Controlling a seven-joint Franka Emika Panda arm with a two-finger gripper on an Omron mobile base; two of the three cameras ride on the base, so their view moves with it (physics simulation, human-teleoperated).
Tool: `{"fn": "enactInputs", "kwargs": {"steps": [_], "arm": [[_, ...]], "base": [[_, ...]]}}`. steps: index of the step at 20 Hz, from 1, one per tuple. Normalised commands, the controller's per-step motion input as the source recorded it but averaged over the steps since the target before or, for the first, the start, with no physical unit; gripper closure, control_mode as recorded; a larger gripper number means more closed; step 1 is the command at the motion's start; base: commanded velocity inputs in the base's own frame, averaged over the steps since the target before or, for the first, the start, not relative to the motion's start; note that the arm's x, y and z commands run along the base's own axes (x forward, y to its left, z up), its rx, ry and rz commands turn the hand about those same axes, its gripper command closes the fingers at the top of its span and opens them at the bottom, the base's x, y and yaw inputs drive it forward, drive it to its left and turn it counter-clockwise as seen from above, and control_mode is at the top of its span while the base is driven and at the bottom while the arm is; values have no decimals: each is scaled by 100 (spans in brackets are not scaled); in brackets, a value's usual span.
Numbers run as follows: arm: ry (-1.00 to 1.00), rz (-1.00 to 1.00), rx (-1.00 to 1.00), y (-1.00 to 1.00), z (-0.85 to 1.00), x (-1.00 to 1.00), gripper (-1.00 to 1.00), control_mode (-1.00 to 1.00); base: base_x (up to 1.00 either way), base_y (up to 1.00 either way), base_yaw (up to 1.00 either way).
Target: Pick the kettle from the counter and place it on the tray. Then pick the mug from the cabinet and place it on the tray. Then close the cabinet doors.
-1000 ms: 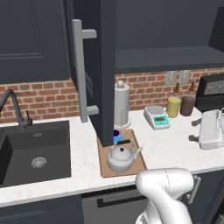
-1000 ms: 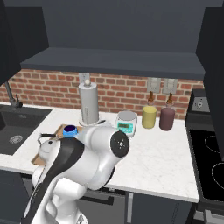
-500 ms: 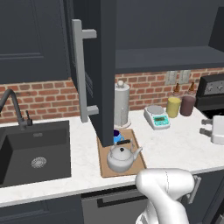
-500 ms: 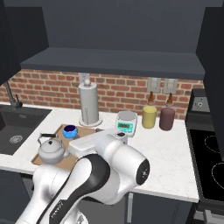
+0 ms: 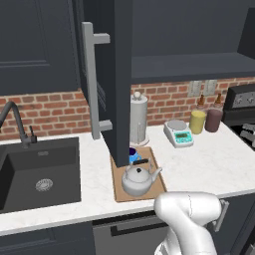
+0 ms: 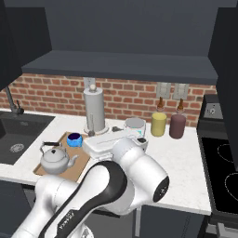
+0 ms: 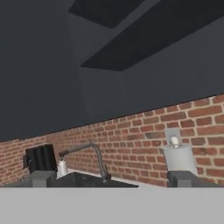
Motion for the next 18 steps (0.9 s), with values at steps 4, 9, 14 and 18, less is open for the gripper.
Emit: {"fn": "enactInputs", "kwargs": {"steps": [4,9,14,18], "arm": [[0,-7,14,-54,55,7,-100,-100],[7,-11,17,-65,36,0,-100,-100],[0,-12,21,-75,14,-8,-100,-100],[0,-14,17,-57,-21,-10,-100,-100]], "base": [[0,0,0],[0,0,0],[0,0,0],[0,0,0]]}}
